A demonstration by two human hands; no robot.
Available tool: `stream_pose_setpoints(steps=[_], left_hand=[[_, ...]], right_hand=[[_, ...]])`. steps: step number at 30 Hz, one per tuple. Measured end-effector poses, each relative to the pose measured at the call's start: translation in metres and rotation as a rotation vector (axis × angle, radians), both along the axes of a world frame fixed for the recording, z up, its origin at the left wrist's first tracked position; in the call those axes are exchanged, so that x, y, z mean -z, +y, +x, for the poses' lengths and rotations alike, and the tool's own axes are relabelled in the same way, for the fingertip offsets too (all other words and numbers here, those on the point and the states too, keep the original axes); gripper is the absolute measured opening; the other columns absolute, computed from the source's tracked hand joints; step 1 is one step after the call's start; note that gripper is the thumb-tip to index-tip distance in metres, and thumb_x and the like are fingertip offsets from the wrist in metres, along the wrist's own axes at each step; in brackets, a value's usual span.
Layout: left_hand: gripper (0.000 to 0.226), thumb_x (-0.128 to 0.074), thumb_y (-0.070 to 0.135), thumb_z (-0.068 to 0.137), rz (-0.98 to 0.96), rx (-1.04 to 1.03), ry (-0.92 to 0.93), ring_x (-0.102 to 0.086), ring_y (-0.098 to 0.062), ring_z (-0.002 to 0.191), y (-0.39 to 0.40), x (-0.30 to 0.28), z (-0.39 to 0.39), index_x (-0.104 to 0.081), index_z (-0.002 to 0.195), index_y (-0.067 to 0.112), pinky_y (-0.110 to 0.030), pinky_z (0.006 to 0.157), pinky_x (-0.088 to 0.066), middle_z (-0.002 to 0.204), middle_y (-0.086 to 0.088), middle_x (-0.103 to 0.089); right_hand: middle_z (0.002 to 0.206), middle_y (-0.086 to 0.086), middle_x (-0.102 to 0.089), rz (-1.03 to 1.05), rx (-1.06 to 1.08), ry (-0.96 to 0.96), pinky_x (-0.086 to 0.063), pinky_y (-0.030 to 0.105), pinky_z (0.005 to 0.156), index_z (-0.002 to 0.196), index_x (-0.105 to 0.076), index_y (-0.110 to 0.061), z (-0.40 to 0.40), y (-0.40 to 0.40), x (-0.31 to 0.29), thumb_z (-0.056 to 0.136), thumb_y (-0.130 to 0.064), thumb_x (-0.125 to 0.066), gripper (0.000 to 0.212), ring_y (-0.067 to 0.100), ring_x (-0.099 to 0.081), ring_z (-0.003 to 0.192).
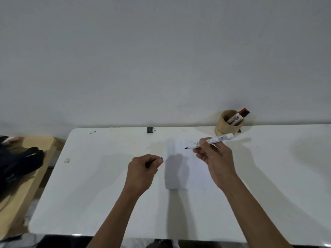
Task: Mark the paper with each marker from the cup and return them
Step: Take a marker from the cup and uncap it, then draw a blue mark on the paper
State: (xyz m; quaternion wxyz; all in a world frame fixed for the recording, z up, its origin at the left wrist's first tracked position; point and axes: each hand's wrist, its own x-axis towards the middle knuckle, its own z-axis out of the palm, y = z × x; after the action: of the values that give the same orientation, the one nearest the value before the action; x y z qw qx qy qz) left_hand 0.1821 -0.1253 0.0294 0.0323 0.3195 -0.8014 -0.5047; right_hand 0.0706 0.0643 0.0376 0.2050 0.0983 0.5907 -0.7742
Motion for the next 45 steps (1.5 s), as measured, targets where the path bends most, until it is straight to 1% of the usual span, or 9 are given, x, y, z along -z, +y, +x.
stream_pose_setpoints(steps=[8,11,22,27,29,33,37,39,45], left_hand=[[0.007,-0.068,0.016,0.089,-0.321,-0.124,-0.131,-0.058,-0.014,0.069,-0.043,0.041,-0.059,-0.069,0.092,0.010,-0.014,0.062,-0.034,0.081,-0.001,-0.069],[0.011,-0.065,0.013,0.091,-0.331,-0.106,-0.179,-0.059,-0.018,0.079,-0.054,0.059,-0.080,-0.068,0.099,0.007,-0.020,0.072,-0.038,0.088,-0.003,-0.066],[0.011,-0.064,0.011,0.089,-0.317,-0.002,-0.257,-0.061,-0.025,0.084,-0.067,0.094,-0.098,-0.068,0.098,0.006,-0.027,0.072,-0.041,0.098,-0.013,-0.068],[0.047,-0.065,0.020,0.086,-0.252,-0.104,-0.252,-0.061,-0.028,0.107,-0.056,0.081,-0.082,-0.052,0.130,0.011,-0.030,0.083,-0.046,0.117,-0.010,-0.064],[0.045,-0.065,0.023,0.086,-0.311,-0.137,-0.173,-0.057,-0.026,0.110,-0.040,0.074,-0.061,-0.050,0.128,0.014,-0.033,0.081,-0.046,0.118,-0.008,-0.061],[0.041,-0.053,0.036,0.093,-0.576,0.222,0.022,-0.054,-0.029,0.119,-0.002,0.091,-0.021,-0.054,0.130,0.018,-0.041,0.096,-0.045,0.129,-0.007,-0.060],[0.058,-0.031,0.052,0.101,-0.676,0.478,-0.139,-0.024,-0.024,0.153,0.009,0.115,-0.013,-0.028,0.155,0.029,-0.053,0.122,-0.022,0.164,0.002,-0.028],[0.060,-0.029,0.053,0.102,-0.705,0.514,-0.155,-0.013,-0.022,0.156,0.008,0.121,-0.010,-0.021,0.157,0.029,-0.056,0.124,-0.016,0.167,0.005,-0.018],[0.063,-0.030,0.052,0.102,-0.768,0.581,-0.166,-0.011,-0.022,0.156,0.007,0.127,0.006,-0.023,0.157,0.024,-0.061,0.122,-0.016,0.167,0.004,-0.019]], right_hand=[[0.092,0.015,-0.076,0.053,-0.007,-0.043,-0.058,0.035,0.075,0.103,-0.065,-0.006,-0.015,-0.016,0.032,0.092,-0.010,-0.071,0.012,0.023,-0.075,0.081],[0.092,0.016,-0.075,0.076,0.005,-0.058,-0.058,0.034,0.073,0.103,-0.066,-0.005,-0.014,-0.022,0.042,0.093,-0.010,-0.072,0.013,0.024,-0.075,0.081],[0.087,0.008,-0.077,0.154,0.022,-0.067,-0.061,0.033,0.072,0.102,-0.066,-0.006,-0.011,-0.037,0.059,0.093,-0.010,-0.071,0.012,0.018,-0.076,0.075],[0.085,0.011,-0.074,0.170,0.050,-0.038,-0.061,0.031,0.067,0.106,-0.063,0.001,-0.008,-0.039,0.059,0.087,-0.004,-0.077,0.024,0.025,-0.075,0.078],[0.089,0.024,-0.073,0.191,0.071,-0.003,-0.061,0.031,0.063,0.096,-0.063,0.002,-0.009,-0.038,0.059,0.081,-0.001,-0.082,0.025,0.035,-0.073,0.083],[0.096,0.031,-0.069,0.212,0.012,0.079,-0.061,0.033,0.062,0.086,-0.059,0.000,-0.018,-0.043,0.067,0.080,0.001,-0.082,0.024,0.039,-0.074,0.086],[0.091,0.018,-0.074,0.292,-0.124,0.192,-0.061,0.046,0.067,0.090,-0.068,0.002,-0.034,-0.052,0.078,0.083,0.000,-0.079,0.013,0.030,-0.074,0.079],[0.089,0.013,-0.076,0.325,-0.180,0.236,-0.060,0.047,0.069,0.089,-0.071,0.002,-0.039,-0.055,0.082,0.081,0.000,-0.082,0.014,0.023,-0.072,0.075],[0.080,0.008,-0.077,0.415,-0.283,0.344,-0.057,0.032,0.059,0.078,-0.070,-0.002,-0.036,-0.063,0.098,0.076,-0.002,-0.085,0.015,0.020,-0.072,0.068]])
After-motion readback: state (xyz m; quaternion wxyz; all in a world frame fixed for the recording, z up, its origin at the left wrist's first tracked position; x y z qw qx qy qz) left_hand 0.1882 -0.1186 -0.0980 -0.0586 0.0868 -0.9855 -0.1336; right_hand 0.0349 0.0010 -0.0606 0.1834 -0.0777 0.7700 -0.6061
